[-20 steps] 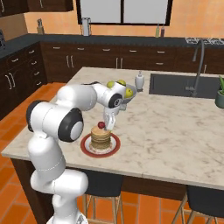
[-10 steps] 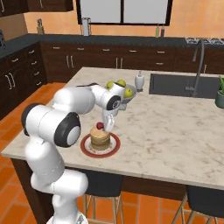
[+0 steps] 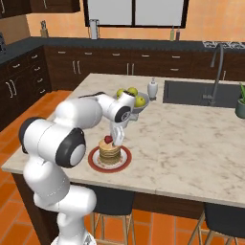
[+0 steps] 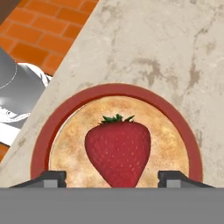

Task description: Take the strawberry from the fridge and place it on top of the pancake, located on the dining counter.

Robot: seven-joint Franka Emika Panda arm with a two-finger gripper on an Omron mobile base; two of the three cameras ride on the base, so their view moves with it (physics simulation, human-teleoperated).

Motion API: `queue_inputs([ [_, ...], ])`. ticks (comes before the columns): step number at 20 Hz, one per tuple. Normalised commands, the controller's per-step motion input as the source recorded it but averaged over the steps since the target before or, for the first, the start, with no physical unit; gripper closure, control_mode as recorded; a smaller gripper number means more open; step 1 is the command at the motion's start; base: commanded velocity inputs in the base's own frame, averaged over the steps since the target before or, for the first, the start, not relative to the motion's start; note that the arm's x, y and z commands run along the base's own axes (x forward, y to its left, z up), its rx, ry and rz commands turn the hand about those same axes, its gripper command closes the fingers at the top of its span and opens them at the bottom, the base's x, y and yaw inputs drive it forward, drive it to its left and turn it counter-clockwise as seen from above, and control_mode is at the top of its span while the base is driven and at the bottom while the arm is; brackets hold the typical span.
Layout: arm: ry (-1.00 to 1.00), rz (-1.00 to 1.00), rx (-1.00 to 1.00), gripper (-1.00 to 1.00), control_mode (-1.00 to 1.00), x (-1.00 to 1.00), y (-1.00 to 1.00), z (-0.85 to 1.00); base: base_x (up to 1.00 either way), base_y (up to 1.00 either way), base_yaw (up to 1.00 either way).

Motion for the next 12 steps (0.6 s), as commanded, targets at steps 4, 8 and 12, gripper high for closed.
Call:
queue_inputs([
  [4,0.00,0.01,0.00,-1.00,-1.00,0.00,0.00,0.01,0.00,0.00,0.00],
  [8,0.00,0.00,0.00,-1.00,-1.00,0.00,0.00,0.44,0.00,0.00,0.00],
  [12,-0.05,0.00,-0.03,-1.00,-1.00,-0.18,0.00,0.77,0.00,0.00,0.00],
])
